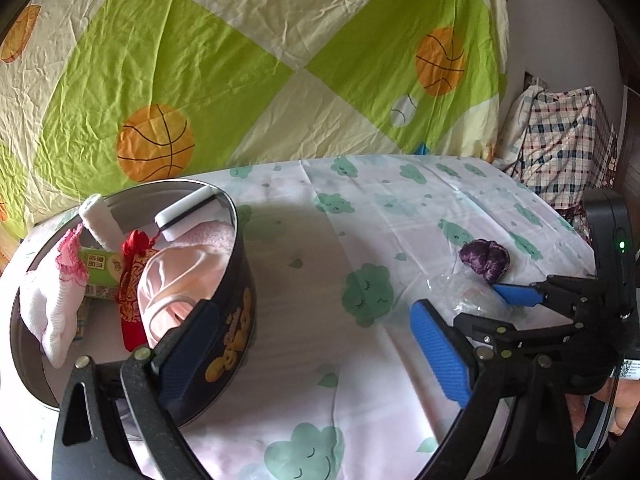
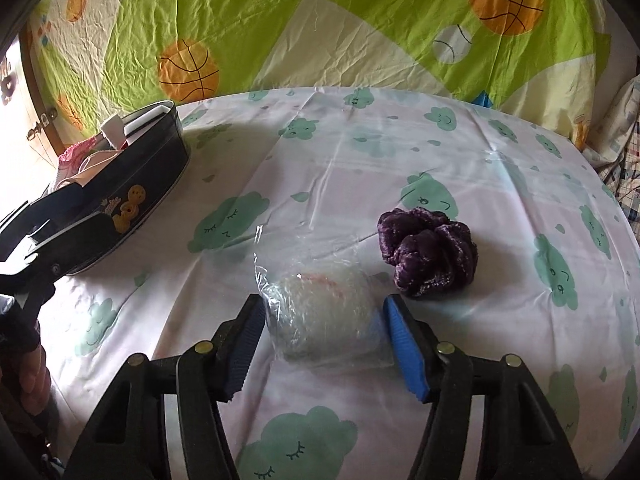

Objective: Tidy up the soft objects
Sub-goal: 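Grasp the clear plastic bag with the right gripper while the left gripper grasps the purple scrunchie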

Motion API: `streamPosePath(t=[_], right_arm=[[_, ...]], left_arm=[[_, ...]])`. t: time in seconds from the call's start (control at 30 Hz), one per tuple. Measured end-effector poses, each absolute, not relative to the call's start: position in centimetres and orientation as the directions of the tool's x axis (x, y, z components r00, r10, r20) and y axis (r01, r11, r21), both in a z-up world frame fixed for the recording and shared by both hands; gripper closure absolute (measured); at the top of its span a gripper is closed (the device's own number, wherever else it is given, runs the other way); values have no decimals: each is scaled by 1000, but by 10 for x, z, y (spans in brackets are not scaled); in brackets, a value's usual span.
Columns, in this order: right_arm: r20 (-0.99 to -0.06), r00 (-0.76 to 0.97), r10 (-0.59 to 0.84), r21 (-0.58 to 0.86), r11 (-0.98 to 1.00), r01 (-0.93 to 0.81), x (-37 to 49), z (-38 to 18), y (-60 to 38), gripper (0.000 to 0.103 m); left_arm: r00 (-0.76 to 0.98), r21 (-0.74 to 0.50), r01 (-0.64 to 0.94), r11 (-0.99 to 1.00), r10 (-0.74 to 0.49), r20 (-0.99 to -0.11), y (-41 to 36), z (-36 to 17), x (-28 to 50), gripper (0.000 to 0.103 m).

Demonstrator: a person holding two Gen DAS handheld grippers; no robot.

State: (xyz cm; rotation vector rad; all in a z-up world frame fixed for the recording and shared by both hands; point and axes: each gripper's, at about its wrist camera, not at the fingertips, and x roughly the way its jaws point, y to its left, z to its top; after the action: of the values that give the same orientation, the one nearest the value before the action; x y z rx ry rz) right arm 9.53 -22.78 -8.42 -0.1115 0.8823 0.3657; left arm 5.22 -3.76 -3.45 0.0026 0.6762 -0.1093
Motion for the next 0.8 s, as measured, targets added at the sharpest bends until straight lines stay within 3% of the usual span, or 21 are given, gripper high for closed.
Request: streamPosePath(t=[0.33, 0.5, 0.63, 0.8], right_arm=[[-767, 582, 269, 3, 909, -416, 89, -83, -212, 62], [-701, 655, 283, -14, 912, -409, 78, -68, -214, 63], [-608, 752, 253, -25, 941, -337, 72, -41, -230, 63], [-547, 833, 81, -81, 985, -149, 86, -25, -261, 63]], left_arm=[[778, -28, 101, 994, -96, -620, -40, -31, 52, 5], [775, -26, 96, 995, -91, -625, -43, -30, 57, 5], [770, -20, 100, 995, -90, -632, -54, -27, 65, 5], [768, -13, 136, 991, -114, -630, -83, -25, 78, 5]])
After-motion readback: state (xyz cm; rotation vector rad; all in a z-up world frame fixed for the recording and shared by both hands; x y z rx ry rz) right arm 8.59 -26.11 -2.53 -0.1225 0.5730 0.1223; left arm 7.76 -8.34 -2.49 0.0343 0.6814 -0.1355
